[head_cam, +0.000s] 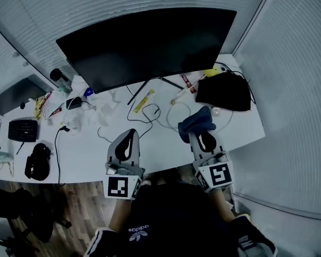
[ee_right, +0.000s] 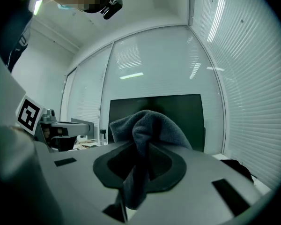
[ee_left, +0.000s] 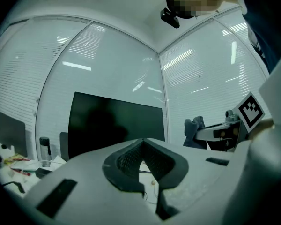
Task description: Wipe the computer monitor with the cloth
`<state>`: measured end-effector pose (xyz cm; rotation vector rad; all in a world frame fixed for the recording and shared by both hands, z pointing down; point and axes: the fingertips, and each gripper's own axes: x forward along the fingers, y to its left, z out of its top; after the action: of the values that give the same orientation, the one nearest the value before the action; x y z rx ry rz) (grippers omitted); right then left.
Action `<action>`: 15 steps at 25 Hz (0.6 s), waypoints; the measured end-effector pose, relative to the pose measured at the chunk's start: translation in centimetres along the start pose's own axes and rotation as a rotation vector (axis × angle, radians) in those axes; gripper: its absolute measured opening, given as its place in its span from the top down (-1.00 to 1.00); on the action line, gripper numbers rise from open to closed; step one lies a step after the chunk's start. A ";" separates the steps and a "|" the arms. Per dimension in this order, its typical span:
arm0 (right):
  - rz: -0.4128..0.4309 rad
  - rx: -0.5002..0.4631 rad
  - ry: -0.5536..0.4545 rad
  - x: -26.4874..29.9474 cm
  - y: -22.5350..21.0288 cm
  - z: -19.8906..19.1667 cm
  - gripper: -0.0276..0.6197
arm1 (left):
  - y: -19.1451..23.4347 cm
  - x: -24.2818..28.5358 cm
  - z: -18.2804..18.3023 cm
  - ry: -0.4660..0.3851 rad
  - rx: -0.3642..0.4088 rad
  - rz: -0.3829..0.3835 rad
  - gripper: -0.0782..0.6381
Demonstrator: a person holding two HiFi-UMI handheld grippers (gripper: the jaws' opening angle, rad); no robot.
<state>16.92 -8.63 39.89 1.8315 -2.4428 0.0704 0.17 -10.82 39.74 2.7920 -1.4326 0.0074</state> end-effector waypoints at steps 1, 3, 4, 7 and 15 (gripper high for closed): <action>0.019 0.000 0.005 0.5 -0.6 -0.1 0.77 | 0.1 0.4 0.0 0.000 0.001 0.021 0.77; 0.054 -0.002 0.013 1.4 -1.5 -0.3 0.77 | 0.1 1.0 -0.3 0.007 -0.010 0.062 0.77; 0.069 -0.004 0.015 1.7 -2.0 -0.5 0.77 | 0.1 1.1 -0.6 0.011 -0.020 0.082 0.77; 0.103 -0.002 0.011 2.5 -2.7 -1.0 0.77 | 0.2 1.2 -1.4 0.021 -0.042 0.132 0.77; 0.185 0.000 -0.010 4.5 -1.1 -0.9 0.77 | 1.8 0.7 -1.6 0.021 -0.040 0.201 0.77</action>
<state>16.79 -13.20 41.18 1.6054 -2.6121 0.0738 -0.90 -12.45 41.32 2.5965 -1.6812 0.0075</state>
